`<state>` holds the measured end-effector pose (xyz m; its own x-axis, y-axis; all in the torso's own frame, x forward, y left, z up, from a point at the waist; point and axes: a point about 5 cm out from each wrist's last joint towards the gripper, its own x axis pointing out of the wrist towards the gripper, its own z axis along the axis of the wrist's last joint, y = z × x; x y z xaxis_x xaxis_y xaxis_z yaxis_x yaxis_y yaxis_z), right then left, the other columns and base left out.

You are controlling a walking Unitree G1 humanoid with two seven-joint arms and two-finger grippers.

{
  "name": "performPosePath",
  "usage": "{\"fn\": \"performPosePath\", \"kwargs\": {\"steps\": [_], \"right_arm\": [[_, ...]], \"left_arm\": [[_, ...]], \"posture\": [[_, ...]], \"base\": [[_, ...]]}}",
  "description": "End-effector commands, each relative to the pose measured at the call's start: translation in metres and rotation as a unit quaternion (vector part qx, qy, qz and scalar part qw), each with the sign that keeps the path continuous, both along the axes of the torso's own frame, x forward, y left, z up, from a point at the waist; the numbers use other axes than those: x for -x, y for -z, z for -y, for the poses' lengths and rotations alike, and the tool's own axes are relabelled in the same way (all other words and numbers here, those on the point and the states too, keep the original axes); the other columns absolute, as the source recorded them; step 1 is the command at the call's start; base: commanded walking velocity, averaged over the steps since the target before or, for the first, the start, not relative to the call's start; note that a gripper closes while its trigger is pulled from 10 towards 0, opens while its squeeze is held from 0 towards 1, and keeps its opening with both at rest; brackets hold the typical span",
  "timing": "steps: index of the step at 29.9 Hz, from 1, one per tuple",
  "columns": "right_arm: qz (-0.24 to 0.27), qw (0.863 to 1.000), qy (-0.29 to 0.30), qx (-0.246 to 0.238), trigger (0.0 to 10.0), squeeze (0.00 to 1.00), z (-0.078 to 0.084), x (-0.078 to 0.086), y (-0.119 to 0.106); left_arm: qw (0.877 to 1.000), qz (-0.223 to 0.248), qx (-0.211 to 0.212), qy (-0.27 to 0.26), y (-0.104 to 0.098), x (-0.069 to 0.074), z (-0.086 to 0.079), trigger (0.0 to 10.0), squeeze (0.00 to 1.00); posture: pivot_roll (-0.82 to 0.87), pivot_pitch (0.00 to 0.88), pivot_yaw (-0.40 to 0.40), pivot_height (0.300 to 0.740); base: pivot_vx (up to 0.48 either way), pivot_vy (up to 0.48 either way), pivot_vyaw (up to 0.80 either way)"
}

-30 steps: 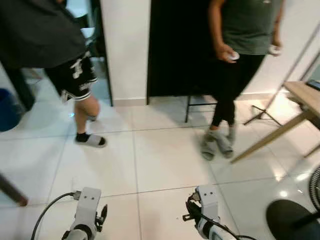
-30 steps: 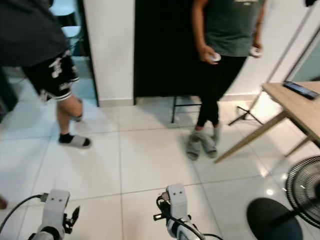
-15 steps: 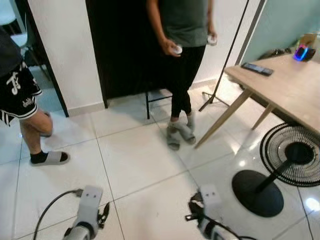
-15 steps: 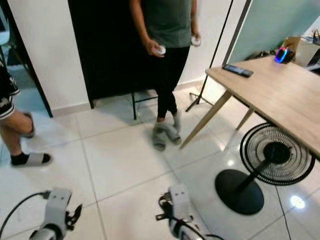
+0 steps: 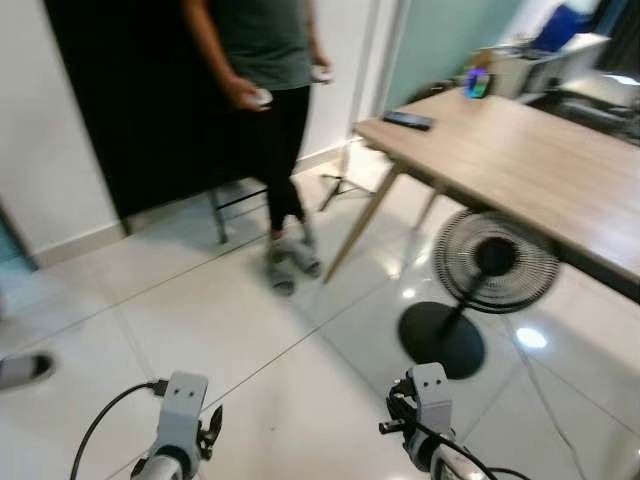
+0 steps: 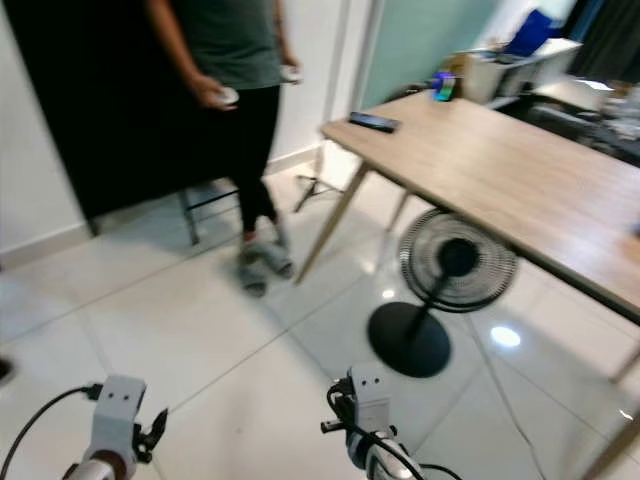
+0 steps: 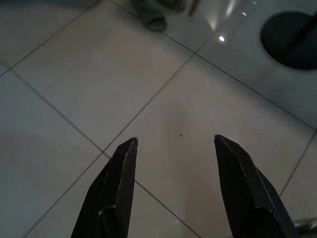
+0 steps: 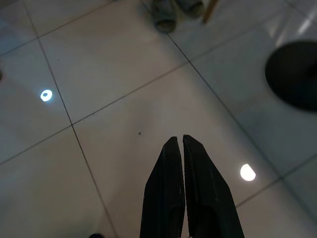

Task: Setting the table

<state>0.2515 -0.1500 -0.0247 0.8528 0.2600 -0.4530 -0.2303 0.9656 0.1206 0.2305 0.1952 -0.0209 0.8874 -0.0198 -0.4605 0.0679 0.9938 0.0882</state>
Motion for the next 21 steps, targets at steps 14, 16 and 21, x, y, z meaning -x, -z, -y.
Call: {"fn": "performPosePath", "kwargs": {"steps": [14, 16, 21], "right_arm": [[-0.010, 1.000, 0.002, 0.001, 10.0, 0.00, -0.0004, 0.0027, 0.0029], [-0.010, 1.000, 0.003, 0.000, 10.0, 0.00, -0.0006, 0.0028, 0.0030], [-0.011, 1.000, 0.003, 0.000, 10.0, 0.00, -0.0007, 0.0029, 0.0031]], "left_arm": [[1.000, -0.011, 0.004, -0.002, 0.0029, 0.0026, -0.0001, 10.0, 0.00], [1.000, -0.012, 0.003, -0.002, 0.0030, 0.0027, -0.0003, 10.0, 0.00], [1.000, -0.012, 0.003, -0.002, 0.0029, 0.0026, -0.0003, 10.0, 0.00]], "posture": [[-0.02, 0.000, 0.033, 0.740], [-0.02, 0.000, 0.034, 0.740], [-0.02, 0.001, 0.034, 0.740]], "base": [[0.000, 0.000, -0.79], [0.000, 0.000, -0.79], [0.000, 0.000, -0.79]]}}
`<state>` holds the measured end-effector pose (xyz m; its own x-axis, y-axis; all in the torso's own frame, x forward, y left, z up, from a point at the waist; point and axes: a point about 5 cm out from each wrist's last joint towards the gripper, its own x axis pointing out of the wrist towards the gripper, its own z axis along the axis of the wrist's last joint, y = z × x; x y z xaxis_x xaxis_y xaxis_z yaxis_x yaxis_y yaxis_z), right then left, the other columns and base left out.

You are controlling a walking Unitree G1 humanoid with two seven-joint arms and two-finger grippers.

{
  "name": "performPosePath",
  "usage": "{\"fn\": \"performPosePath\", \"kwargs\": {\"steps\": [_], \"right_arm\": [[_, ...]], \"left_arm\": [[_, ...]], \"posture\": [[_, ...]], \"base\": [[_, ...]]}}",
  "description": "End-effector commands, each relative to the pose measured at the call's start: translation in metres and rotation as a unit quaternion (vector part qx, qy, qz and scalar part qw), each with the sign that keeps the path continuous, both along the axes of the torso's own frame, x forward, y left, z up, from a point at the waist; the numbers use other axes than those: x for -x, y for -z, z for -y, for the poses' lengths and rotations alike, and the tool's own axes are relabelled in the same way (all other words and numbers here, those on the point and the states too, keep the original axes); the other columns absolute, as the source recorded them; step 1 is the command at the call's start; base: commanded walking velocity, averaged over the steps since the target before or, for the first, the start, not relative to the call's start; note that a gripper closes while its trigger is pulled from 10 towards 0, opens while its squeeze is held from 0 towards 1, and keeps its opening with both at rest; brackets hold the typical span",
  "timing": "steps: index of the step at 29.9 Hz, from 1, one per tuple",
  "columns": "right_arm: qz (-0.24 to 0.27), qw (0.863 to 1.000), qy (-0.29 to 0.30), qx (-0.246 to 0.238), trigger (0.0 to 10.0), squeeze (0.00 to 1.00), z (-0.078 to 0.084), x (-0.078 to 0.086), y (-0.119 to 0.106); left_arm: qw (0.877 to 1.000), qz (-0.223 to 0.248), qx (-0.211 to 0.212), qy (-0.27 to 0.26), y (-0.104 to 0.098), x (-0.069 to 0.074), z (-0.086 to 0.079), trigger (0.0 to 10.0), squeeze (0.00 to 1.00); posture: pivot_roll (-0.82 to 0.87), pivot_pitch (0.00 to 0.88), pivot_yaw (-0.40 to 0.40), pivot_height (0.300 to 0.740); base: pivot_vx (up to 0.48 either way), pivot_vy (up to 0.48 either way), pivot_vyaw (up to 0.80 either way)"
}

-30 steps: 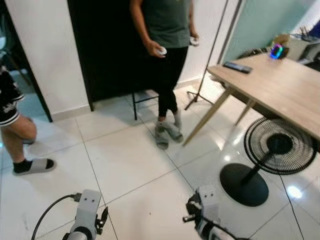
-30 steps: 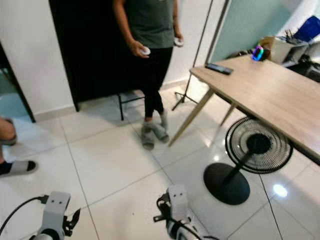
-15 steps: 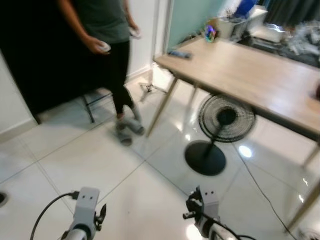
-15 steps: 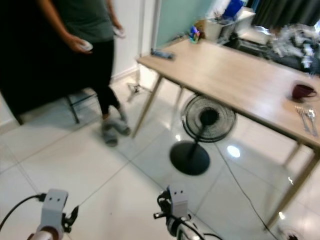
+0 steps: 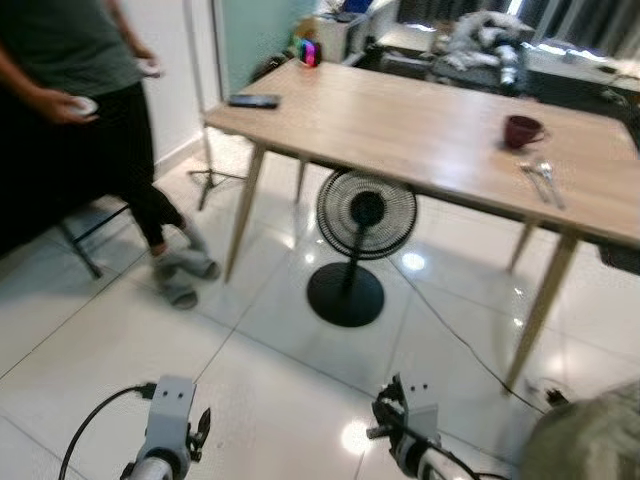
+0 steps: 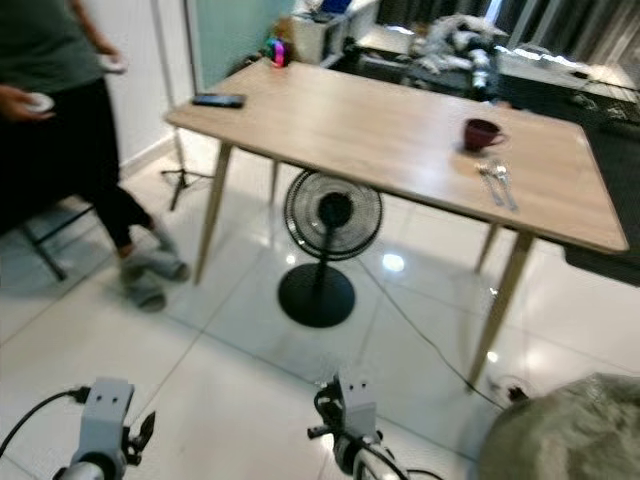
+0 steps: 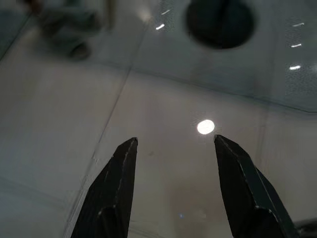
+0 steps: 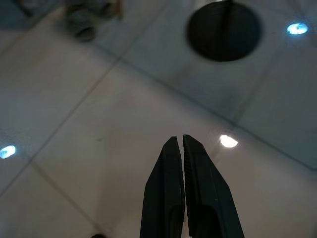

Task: Setting the table

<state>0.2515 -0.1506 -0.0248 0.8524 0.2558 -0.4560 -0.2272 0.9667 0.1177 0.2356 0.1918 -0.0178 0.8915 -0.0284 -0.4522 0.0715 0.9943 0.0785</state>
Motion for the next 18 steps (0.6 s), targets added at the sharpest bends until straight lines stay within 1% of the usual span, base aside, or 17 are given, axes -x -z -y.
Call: {"fn": "performPosePath", "kwargs": {"steps": [1, 18], "right_arm": [[-0.010, 1.000, 0.001, -0.001, 10.0, 0.00, -0.0013, 0.0029, 0.0031], [-0.006, 1.000, 0.008, -0.002, 10.0, 0.00, -0.0006, 0.0017, 0.0021]], "left_arm": [[1.000, -0.017, -0.002, -0.004, 0.0059, 0.0077, -0.0036, 10.0, 0.00], [1.000, -0.018, -0.003, -0.003, 0.0058, 0.0066, -0.0035, 10.0, 0.00]], "posture": [[-0.02, 0.001, 0.034, 0.740], [-0.02, 0.000, 0.035, 0.740]], "base": [[0.000, 0.000, -0.79], [0.000, 0.000, -0.79]]}}
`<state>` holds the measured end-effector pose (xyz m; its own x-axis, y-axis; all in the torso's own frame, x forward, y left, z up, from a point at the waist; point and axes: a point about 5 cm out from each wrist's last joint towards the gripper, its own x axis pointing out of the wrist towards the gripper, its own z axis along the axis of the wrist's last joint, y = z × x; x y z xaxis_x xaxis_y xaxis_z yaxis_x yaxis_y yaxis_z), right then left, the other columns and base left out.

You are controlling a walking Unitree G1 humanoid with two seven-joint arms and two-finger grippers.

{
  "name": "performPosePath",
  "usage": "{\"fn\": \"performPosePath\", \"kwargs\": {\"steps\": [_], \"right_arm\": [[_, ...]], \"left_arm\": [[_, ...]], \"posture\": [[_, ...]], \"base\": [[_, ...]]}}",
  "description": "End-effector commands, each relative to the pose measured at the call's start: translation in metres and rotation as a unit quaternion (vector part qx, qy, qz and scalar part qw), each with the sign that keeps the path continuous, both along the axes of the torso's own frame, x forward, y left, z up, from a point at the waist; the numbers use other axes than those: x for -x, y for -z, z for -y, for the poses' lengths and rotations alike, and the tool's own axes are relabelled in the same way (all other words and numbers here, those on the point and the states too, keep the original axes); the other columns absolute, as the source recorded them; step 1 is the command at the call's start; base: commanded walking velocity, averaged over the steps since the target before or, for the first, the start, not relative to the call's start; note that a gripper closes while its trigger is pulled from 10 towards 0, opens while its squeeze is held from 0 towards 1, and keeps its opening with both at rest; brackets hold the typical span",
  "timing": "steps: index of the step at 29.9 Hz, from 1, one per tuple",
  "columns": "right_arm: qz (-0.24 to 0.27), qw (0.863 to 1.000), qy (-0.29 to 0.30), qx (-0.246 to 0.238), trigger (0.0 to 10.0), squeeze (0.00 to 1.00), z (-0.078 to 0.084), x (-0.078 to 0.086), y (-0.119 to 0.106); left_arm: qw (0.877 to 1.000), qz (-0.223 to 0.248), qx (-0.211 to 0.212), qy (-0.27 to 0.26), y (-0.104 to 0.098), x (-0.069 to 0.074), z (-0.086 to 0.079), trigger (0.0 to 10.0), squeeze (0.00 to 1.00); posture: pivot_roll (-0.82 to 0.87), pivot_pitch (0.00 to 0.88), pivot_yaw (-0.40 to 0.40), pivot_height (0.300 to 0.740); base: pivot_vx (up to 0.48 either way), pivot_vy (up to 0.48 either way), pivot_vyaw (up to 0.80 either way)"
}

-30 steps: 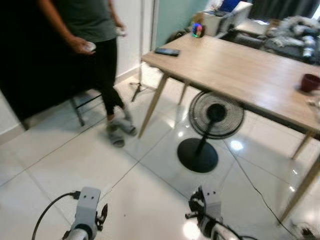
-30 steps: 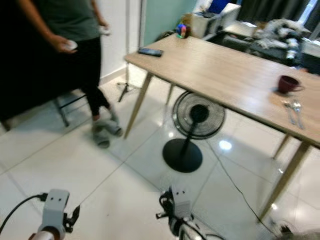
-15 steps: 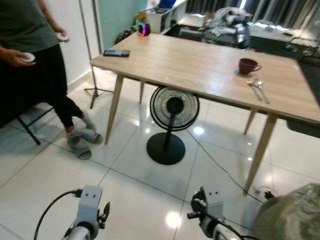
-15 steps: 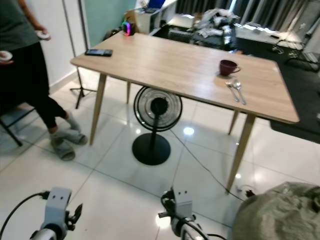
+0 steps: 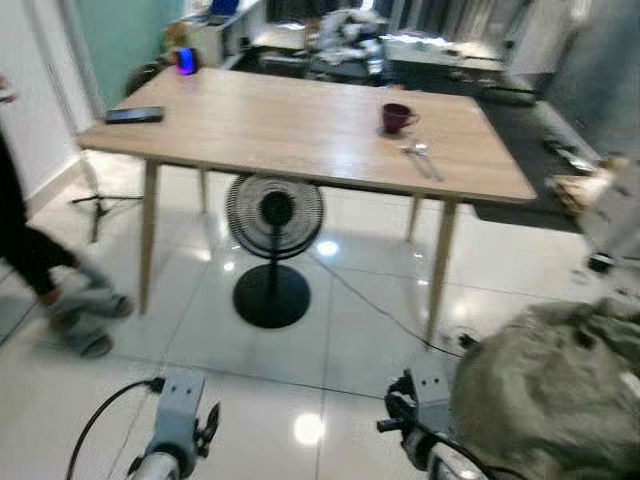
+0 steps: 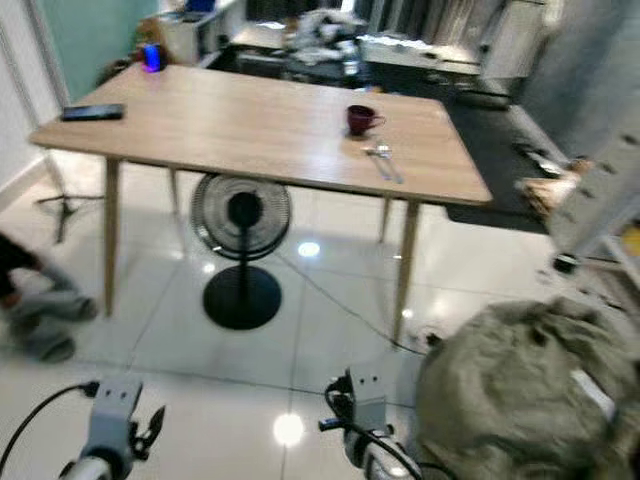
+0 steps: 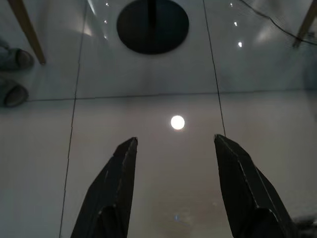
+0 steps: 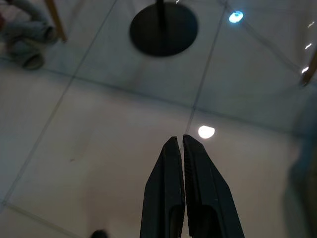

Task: Setting the table

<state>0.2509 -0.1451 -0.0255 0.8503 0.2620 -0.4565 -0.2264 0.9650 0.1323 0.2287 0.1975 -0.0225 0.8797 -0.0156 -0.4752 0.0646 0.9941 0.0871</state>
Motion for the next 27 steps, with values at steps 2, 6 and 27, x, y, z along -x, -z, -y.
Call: {"fn": "performPosePath", "kwargs": {"steps": [2, 6, 27], "right_arm": [[0.002, 0.999, 0.033, -0.003, 10.0, 0.00, 0.012, -0.002, -0.002], [0.031, 0.996, 0.080, -0.026, 10.0, 0.00, 0.023, -0.015, -0.015], [0.268, 0.961, 0.065, -0.018, 10.0, 0.00, 0.026, -0.064, -0.131]], "left_arm": [[1.000, -0.007, -0.003, -0.001, 0.001, -0.001, 0.000, 10.0, 0.00], [1.000, 0.007, -0.005, -0.020, -0.007, -0.008, -0.009, 10.0, 0.00], [0.981, 0.195, -0.002, -0.012, -0.116, -0.061, -0.008, 10.0, 0.00]], "posture": [[-0.02, 0.000, 0.037, 0.740], [-0.02, 0.000, 0.038, 0.740], [-0.02, 0.000, 0.047, 0.740]], "base": [[0.000, 0.000, -0.79], [0.000, 0.000, -0.80], [0.000, 0.000, -0.80]]}}
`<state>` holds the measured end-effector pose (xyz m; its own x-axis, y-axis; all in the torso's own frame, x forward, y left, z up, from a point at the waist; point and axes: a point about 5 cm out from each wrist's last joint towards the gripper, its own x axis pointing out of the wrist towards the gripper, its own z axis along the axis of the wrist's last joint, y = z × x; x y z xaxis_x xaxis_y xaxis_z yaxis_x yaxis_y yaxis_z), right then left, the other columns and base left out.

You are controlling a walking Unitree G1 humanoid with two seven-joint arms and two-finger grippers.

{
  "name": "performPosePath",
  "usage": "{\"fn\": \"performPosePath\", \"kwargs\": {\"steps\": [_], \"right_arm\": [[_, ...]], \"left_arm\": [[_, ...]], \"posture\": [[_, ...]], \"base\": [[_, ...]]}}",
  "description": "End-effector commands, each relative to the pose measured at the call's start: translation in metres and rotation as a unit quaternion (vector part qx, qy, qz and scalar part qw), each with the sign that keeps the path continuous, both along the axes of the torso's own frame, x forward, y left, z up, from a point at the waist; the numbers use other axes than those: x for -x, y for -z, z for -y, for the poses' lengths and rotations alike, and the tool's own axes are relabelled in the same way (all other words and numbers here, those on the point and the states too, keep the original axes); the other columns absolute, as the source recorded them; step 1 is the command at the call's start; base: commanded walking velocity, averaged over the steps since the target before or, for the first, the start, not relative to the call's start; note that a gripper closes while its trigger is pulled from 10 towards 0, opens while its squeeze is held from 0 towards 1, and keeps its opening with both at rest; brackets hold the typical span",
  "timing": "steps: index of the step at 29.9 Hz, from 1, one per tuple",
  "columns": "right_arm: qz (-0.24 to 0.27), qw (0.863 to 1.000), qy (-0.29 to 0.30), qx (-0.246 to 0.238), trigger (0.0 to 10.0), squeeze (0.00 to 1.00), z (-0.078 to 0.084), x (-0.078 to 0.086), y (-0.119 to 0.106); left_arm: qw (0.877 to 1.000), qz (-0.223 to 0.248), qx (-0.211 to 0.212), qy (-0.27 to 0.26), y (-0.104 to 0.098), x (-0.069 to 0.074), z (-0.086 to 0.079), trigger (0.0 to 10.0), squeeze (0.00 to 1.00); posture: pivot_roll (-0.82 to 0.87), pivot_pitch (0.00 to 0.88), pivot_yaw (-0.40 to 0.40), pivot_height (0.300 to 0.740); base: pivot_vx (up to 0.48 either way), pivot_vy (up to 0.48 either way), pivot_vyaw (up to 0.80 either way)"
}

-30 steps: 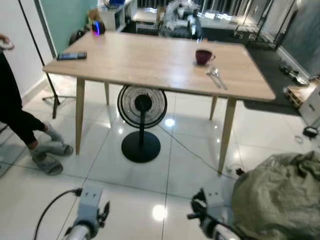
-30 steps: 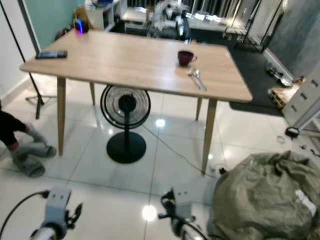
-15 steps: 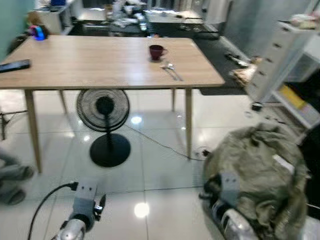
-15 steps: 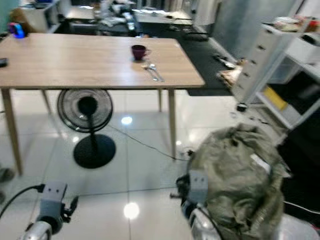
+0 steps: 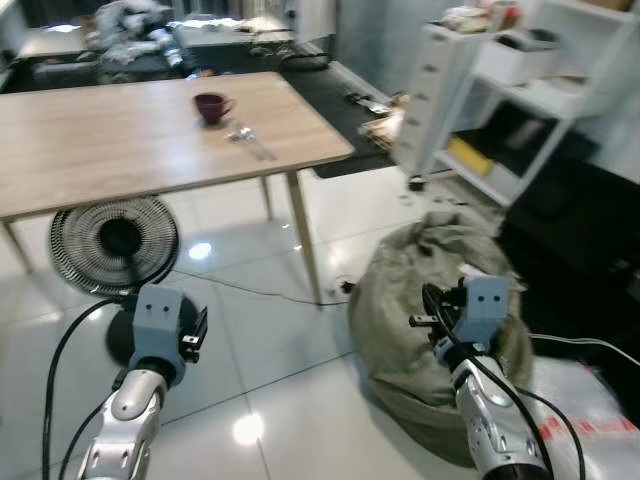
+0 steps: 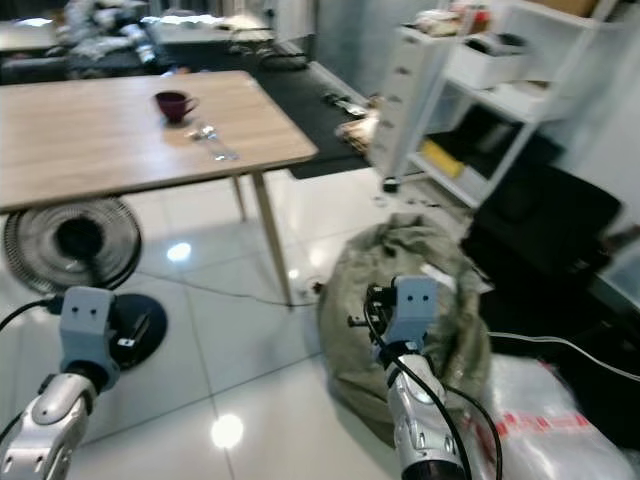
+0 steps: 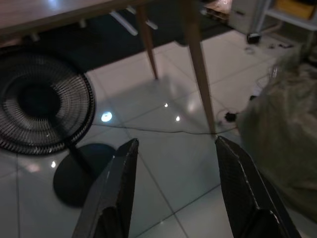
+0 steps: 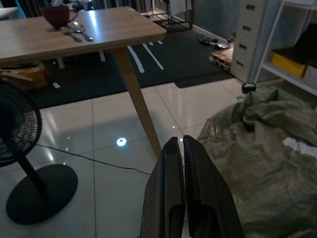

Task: Setting the table

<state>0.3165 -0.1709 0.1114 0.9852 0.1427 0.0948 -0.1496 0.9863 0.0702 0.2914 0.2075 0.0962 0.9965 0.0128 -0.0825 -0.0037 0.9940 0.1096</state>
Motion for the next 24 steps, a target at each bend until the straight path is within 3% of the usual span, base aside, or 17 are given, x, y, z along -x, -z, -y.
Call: {"fn": "performPosePath", "kwargs": {"steps": [1, 4, 9, 18, 24], "right_arm": [[-0.010, 1.000, -0.004, 0.003, 10.0, 0.00, 0.000, 0.001, 0.001], [0.009, 1.000, -0.008, -0.005, 10.0, 0.00, -0.005, -0.006, -0.012], [0.024, 0.999, -0.033, -0.008, 10.0, 0.00, -0.019, -0.010, -0.023], [0.044, 0.994, -0.094, -0.024, 10.0, 0.00, -0.041, -0.005, -0.039], [0.056, 0.993, -0.098, -0.037, 10.0, 0.00, -0.045, -0.007, -0.047]], "left_arm": [[1.000, -0.003, 0.001, -0.001, -0.001, 0.000, 0.003, 10.0, 0.00], [0.999, 0.035, -0.009, -0.034, -0.015, -0.008, 0.000, 10.0, 0.00], [0.995, 0.058, -0.024, -0.077, -0.028, -0.015, -0.002, 10.0, 0.00], [0.992, 0.079, -0.033, -0.091, -0.042, -0.019, 0.000, 10.0, 0.00], [0.991, 0.084, -0.034, -0.095, -0.044, -0.019, 0.001, 10.0, 0.00]], "posture": [[-0.02, 0.000, 0.045, 0.740], [-0.02, 0.000, 0.044, 0.740], [-0.01, 0.000, 0.041, 0.740], [-0.01, 0.000, 0.040, 0.740], [-0.01, 0.000, 0.040, 0.740]], "base": [[0.000, 0.000, -0.80], [0.000, 0.000, -0.71], [0.480, 0.000, 0.00], [0.480, 0.000, 0.00], [0.480, 0.000, 0.00]]}}
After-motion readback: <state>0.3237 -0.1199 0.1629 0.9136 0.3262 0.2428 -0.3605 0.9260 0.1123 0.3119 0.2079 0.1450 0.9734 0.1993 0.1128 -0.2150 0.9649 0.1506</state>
